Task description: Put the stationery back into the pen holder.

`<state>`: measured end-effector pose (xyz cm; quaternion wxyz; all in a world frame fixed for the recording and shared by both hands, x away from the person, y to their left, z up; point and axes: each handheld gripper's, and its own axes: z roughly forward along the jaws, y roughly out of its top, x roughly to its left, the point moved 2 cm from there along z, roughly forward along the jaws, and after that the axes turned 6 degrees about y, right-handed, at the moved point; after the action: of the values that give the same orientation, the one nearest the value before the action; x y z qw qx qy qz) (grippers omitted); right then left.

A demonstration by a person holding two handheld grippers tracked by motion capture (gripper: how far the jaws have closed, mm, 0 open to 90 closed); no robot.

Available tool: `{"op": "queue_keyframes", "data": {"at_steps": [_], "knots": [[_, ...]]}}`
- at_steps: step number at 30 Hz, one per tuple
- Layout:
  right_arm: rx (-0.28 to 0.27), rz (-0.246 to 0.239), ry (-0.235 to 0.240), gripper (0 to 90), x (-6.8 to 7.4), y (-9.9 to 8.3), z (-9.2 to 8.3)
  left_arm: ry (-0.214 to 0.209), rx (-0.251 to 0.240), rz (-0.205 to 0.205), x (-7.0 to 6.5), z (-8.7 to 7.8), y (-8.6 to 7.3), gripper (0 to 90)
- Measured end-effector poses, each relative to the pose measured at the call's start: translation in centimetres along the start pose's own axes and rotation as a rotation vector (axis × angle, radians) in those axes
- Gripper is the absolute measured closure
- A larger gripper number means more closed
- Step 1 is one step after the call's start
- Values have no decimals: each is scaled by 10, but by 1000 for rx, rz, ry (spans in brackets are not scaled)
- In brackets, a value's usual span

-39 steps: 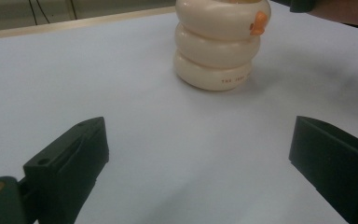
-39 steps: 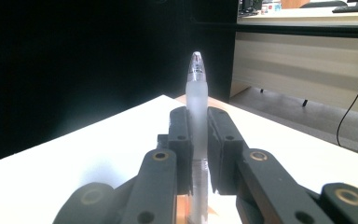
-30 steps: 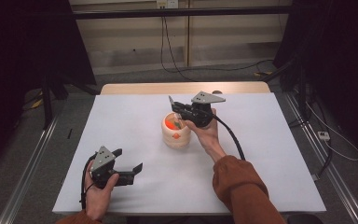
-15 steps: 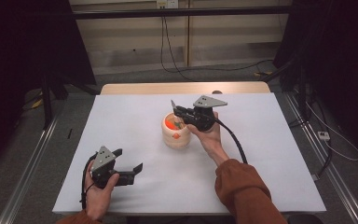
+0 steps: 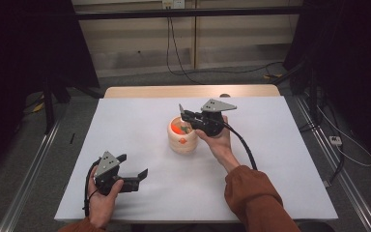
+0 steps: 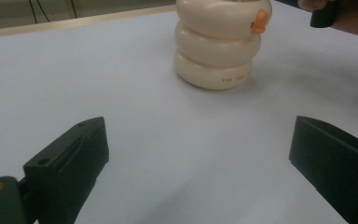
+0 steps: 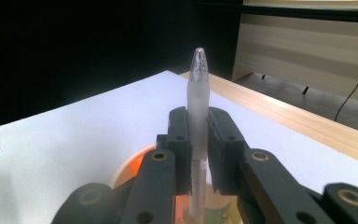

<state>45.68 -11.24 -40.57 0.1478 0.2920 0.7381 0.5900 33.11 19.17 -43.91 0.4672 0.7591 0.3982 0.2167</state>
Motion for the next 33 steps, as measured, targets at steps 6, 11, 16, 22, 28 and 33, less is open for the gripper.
{"op": "queue_keyframes", "data": {"at_steps": [6,11,16,22,28,33], "knots": [[3,0,-8,803,-3,1,-3,-1,1,-3,0,1,0,45],[19,15,0,767,-4,-2,-1,-1,1,-3,0,0,0,45],[20,31,17,653,-4,-2,-1,-1,0,-3,0,0,0,45],[23,61,31,431,-6,-1,-7,1,-1,-9,0,2,1,45],[19,97,17,244,-8,0,-17,2,-7,-22,0,4,1,45],[40,100,-12,103,-8,-4,-25,-6,-8,-14,-1,5,2,45]]}}
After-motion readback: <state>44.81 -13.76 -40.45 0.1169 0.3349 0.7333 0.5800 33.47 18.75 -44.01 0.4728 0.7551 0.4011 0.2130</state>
